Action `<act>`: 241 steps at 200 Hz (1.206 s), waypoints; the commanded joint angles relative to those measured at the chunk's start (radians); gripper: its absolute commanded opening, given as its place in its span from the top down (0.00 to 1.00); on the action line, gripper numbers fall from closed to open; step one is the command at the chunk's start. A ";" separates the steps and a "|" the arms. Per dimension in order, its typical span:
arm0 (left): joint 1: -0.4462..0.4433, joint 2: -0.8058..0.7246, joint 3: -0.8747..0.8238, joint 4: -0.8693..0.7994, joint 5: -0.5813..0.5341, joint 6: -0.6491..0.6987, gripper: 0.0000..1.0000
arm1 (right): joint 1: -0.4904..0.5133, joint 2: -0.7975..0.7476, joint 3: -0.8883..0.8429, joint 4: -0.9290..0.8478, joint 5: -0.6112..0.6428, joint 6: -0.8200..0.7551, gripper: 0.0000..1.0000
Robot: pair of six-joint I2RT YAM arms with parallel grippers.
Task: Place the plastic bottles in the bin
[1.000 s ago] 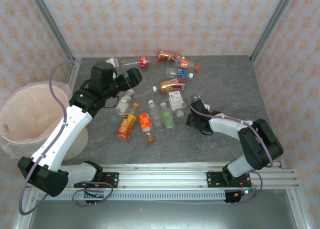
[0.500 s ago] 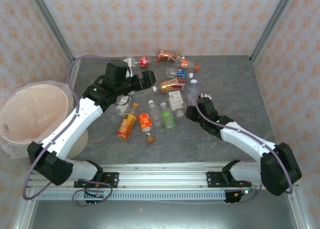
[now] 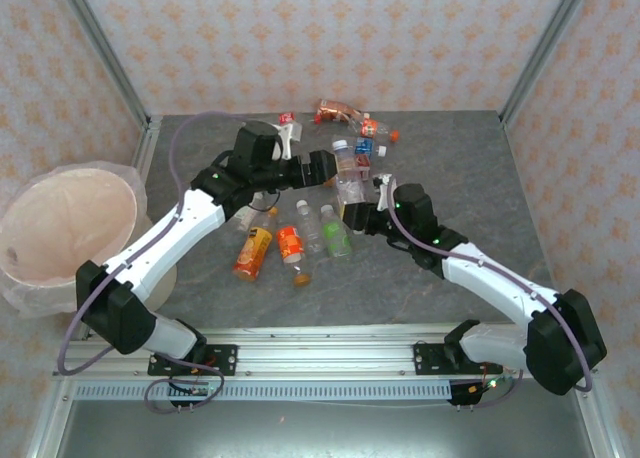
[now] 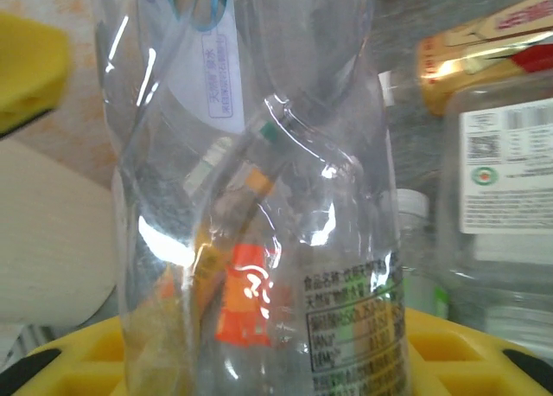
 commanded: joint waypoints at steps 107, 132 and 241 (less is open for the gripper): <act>-0.081 0.108 -0.008 0.083 -0.213 -0.171 0.08 | 0.141 0.051 0.073 0.073 0.119 -0.112 0.52; -0.081 0.105 0.016 0.056 -0.215 -0.158 0.15 | 0.144 0.064 0.070 0.092 0.149 -0.108 0.51; -0.082 0.063 -0.015 0.070 -0.277 -0.152 0.45 | 0.144 0.074 0.112 0.052 0.043 -0.136 0.29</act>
